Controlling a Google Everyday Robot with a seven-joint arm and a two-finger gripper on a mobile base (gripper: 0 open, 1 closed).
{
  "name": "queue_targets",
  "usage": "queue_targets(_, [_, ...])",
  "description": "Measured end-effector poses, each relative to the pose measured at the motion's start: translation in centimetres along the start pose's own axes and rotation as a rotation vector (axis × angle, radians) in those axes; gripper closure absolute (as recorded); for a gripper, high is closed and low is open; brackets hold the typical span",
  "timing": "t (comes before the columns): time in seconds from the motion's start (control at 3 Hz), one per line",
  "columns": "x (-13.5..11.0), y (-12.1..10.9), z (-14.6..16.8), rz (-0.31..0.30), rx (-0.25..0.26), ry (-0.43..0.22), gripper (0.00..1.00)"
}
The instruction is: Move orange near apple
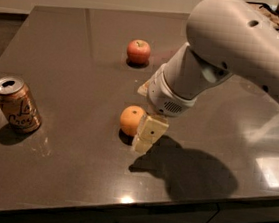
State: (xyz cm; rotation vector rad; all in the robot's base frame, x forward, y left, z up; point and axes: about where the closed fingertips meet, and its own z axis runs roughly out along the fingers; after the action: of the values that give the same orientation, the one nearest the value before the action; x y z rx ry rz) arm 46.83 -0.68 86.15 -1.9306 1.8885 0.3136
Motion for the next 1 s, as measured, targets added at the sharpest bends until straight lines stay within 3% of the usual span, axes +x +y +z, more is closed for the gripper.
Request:
queue_targets(0.67, [-0.3,-0.2,0.1,0.012,0.004,0.007,0.51])
queue_targets(1.0, [-0.2,-1.3,-0.9,0.058,0.015,0.015,0.74])
